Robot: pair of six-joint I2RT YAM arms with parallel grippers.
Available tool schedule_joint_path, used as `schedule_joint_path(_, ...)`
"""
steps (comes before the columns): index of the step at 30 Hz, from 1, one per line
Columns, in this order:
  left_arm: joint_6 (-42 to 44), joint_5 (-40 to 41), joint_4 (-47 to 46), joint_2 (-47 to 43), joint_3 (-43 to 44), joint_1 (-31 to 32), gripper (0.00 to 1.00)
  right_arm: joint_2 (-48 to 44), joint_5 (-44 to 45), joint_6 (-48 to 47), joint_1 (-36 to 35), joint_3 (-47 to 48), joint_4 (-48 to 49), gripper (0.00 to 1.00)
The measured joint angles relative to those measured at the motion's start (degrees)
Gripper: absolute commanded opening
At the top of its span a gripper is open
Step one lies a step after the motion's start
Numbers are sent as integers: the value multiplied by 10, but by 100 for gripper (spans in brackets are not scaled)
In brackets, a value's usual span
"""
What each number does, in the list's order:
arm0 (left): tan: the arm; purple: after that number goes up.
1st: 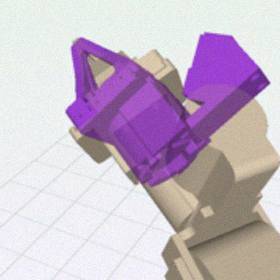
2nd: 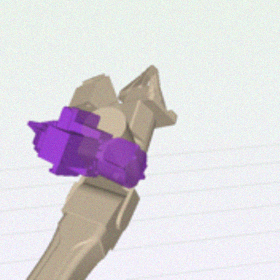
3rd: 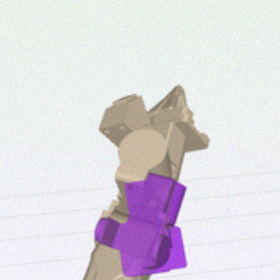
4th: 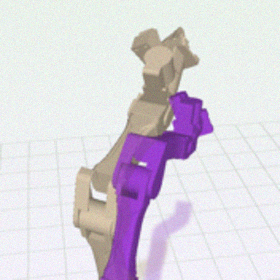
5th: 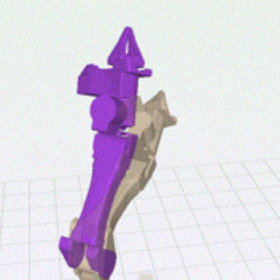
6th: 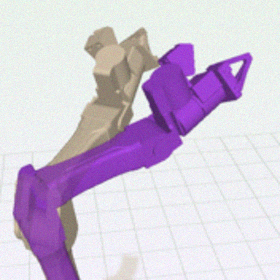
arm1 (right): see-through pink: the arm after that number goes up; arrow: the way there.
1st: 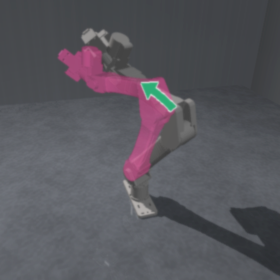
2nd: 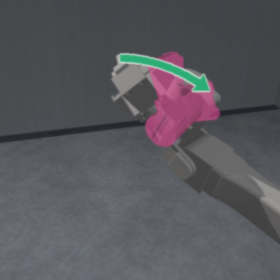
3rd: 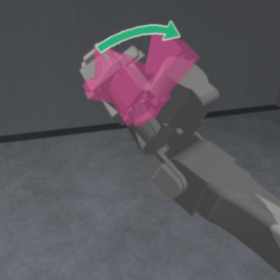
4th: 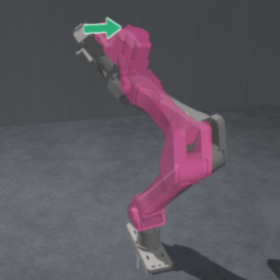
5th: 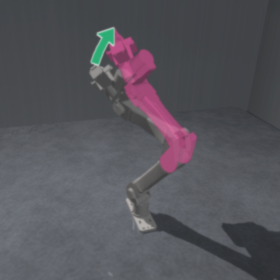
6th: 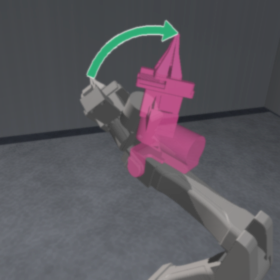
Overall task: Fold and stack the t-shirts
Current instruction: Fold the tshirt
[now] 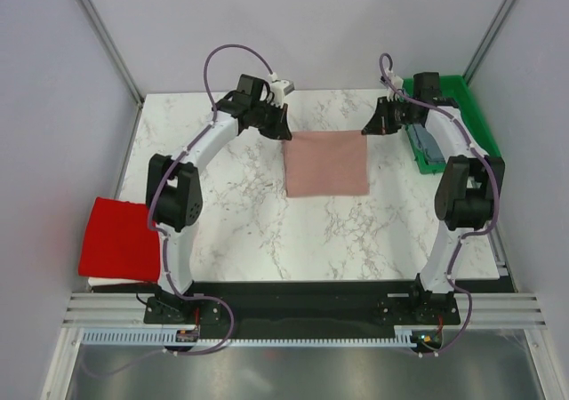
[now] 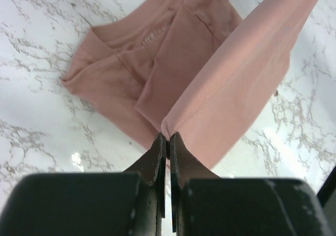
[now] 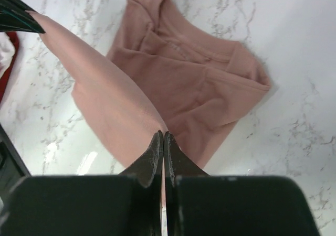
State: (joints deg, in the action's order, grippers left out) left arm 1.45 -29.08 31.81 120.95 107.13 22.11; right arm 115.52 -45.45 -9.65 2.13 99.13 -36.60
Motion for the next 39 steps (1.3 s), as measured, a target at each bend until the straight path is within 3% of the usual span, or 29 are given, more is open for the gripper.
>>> schedule_joint_path(14,12,8,-2,-191,-214,59,2,-201,-34,-36,0,-198,-27,0)
schedule_joint_path(25,21,6,10,-328,-282,71,2,-382,-46,-48,0,-272,-59,0)
schedule_joint_path(39,21,-15,11,-337,-288,69,2,-388,-49,-44,0,-279,-75,0)
